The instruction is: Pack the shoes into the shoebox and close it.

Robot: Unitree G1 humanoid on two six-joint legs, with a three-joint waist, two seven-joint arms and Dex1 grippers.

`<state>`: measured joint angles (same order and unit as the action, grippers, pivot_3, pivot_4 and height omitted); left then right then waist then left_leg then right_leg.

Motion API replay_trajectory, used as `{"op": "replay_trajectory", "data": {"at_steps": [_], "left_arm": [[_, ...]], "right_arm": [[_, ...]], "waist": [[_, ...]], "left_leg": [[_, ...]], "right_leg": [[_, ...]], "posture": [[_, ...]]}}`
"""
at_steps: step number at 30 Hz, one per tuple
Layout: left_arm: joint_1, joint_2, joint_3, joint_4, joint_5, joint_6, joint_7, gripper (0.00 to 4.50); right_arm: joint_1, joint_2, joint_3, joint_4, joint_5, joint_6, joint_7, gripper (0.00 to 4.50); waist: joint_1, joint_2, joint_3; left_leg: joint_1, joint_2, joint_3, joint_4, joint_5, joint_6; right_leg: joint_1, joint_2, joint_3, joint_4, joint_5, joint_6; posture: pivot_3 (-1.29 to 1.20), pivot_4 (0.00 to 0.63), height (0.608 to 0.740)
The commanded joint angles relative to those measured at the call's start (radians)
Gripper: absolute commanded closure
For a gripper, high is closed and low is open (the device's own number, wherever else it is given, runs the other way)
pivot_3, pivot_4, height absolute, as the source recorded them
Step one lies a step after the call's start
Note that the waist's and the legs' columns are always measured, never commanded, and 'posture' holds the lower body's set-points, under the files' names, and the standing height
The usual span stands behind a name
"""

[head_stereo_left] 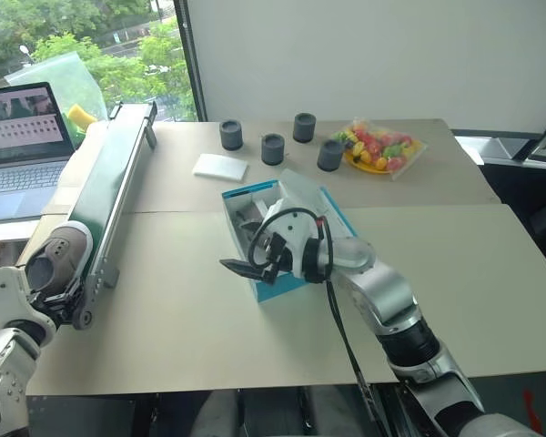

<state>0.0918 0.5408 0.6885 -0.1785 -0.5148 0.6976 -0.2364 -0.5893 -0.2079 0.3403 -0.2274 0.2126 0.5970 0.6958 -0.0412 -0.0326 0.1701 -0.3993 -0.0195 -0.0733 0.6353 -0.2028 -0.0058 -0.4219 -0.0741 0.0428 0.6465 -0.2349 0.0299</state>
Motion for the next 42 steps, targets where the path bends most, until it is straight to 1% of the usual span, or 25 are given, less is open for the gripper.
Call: {"op": "replay_trajectory", "data": {"at_steps": [1, 3, 6, 8, 10, 12, 15, 17, 20, 21, 23, 24, 28, 33, 42], "left_arm": [[-0.01, 0.009, 0.016, -0.004, -0.006, -0.004, 0.0, 1.91], [-0.012, 0.009, 0.016, -0.003, -0.006, -0.001, 0.001, 2.08], [-0.017, 0.001, 0.015, -0.013, 0.011, -0.015, 0.025, 2.08], [-0.026, -0.008, 0.003, -0.065, 0.054, -0.077, 0.058, 2.08], [-0.032, -0.001, -0.041, -0.143, 0.132, -0.164, 0.086, 2.08], [-0.047, -0.004, -0.09, -0.224, 0.172, -0.197, 0.105, 2.08], [-0.083, -0.026, -0.201, -0.342, 0.208, -0.181, 0.133, 2.08], [-0.101, -0.048, -0.279, -0.403, 0.214, -0.157, 0.135, 2.08], [-0.138, -0.116, -0.357, -0.471, 0.16, -0.102, 0.145, 2.08], [-0.153, -0.151, -0.398, -0.507, 0.113, -0.07, 0.138, 2.08], [-0.17, -0.195, -0.466, -0.565, 0.054, -0.02, 0.125, 2.08], [-0.177, -0.21, -0.487, -0.584, 0.033, 0.003, 0.126, 2.08], [-0.185, -0.22, -0.528, -0.623, -0.008, 0.055, 0.119, 2.08], [-0.217, -0.225, -0.553, -0.634, -0.044, 0.101, 0.124, 2.08], [-0.235, -0.218, -0.55, -0.606, -0.048, 0.109, 0.123, 2.08]], "right_arm": [[-0.036, 0.008, -0.027, -0.044, 0.021, 0.004, -0.006, 0.0], [-0.045, 0.009, -0.033, -0.038, 0.026, 0.005, -0.01, 0.0], [-0.052, 0.011, -0.039, -0.03, 0.03, 0.008, -0.014, 0.0], [-0.059, 0.017, -0.048, -0.019, 0.036, 0.016, -0.021, 0.0], [-0.071, 0.035, -0.071, 0.003, 0.048, 0.039, -0.041, 0.0], [-0.097, 0.068, -0.115, 0.044, 0.068, 0.106, -0.086, 0.0], [-0.161, 0.158, -0.253, 0.148, 0.166, 0.302, -0.18, 0.0], [-0.21, 0.236, -0.387, 0.212, 0.267, 0.456, -0.244, 0.0], [-0.273, 0.322, -0.55, 0.279, 0.397, 0.628, -0.309, 0.0], [-0.297, 0.358, -0.62, 0.306, 0.453, 0.676, -0.335, 0.0], [-0.334, 0.402, -0.722, 0.35, 0.546, 0.736, -0.386, 0.0], [-0.346, 0.409, -0.746, 0.362, 0.576, 0.75, -0.403, 0.0], [-0.374, 0.427, -0.786, 0.382, 0.659, 0.771, -0.468, 0.0], [-0.368, 0.442, -0.768, 0.37, 0.729, 0.764, -0.528, 0.0], [-0.349, 0.432, -0.713, 0.348, 0.85, 0.743, -0.603, 0.0]], "waist": [[0.002, 0.0, 0.0], [0.005, 0.0, 0.0], [0.007, 0.0, 0.0], [0.006, 0.0, 0.0], [0.006, -0.001, 0.0], [0.007, -0.003, -0.001], [0.012, -0.003, -0.001], [0.011, -0.003, -0.001], [0.01, -0.003, -0.001], [0.01, -0.003, -0.001], [0.011, -0.003, -0.001], [0.01, -0.003, -0.001], [-0.005, -0.002, -0.001], [-0.01, -0.002, -0.001], [-0.006, -0.002, -0.001]], "left_leg": [[0.0, 0.0, 0.0, 0.0, 0.0, 0.0], [0.001, 0.0, 0.0, 0.0, 0.0, 0.0], [0.001, 0.0, 0.0, 0.0, 0.0, 0.0], [0.001, 0.0, 0.0, 0.0, 0.0, 0.0], [0.0, 0.0, 0.0, 0.0, 0.0, 0.0], [-0.001, 0.0, 0.0, 0.0, 0.0, 0.0], [-0.001, 0.0, 0.0, 0.0, 0.0, 0.0], [-0.001, 0.0, 0.0, 0.0, 0.0, 0.0], [-0.001, -0.001, 0.0, -0.002, 0.0, 0.0], [-0.003, 0.0, 0.0, -0.002, 0.0, 0.0], [-0.006, -0.001, -0.001, -0.002, 0.0, 0.0], [-0.007, -0.001, -0.001, -0.002, 0.0, 0.0], [-0.006, -0.001, 0.001, -0.001, 0.0, 0.0], [-0.004, 0.0, 0.006, 0.0, 0.0, 0.0], [-0.005, 0.0, 0.008, 0.002, 0.0, 0.0]], "right_leg": [[0.0, 0.0, 0.0, 0.0, 0.0, 0.0], [0.0, 0.0, 0.0, 0.0, 0.0, 0.0], [0.001, 0.0, 0.0, 0.0, 0.0, 0.0], [0.001, 0.0, 0.0, 0.0, 0.0, 0.0], [0.0, 0.0, 0.0, 0.0, 0.0, 0.0], [-0.001, 0.0, 0.0, 0.0, 0.0, 0.0], [-0.001, -0.001, 0.0, 0.0, 0.0, 0.0], [-0.001, -0.001, 0.0, 0.0, 0.0, 0.0], [-0.001, -0.001, 0.0, -0.001, 0.001, -0.001], [-0.003, -0.001, 0.0, -0.001, 0.001, -0.001], [-0.004, -0.001, -0.001, -0.001, 0.001, 0.0], [-0.004, -0.001, -0.001, 0.0, 0.001, 0.0], [-0.004, 0.0, 0.0, 0.0, 0.001, 0.0], [-0.002, 0.005, 0.001, 0.0, 0.001, 0.0], [-0.002, 0.005, 0.001, 0.0, 0.001, 0.0]], "posture": [[0.0, 0.15, 0.74], [0.0, 0.15, 0.74], [0.0, 0.15, 0.74], [0.0, 0.15, 0.74], [0.0, 0.15, 0.74], [0.0, 0.15, 0.74], [0.0, 0.15, 0.74], [0.0, 0.15, 0.74], [0.0, 0.15, 0.74], [0.0, 0.15, 0.74], [0.0, 0.15, 0.74], [0.0, 0.15, 0.74], [0.0, 0.15, 0.74], [0.0, 0.15, 0.74], [0.0, 0.15, 0.74]]}}
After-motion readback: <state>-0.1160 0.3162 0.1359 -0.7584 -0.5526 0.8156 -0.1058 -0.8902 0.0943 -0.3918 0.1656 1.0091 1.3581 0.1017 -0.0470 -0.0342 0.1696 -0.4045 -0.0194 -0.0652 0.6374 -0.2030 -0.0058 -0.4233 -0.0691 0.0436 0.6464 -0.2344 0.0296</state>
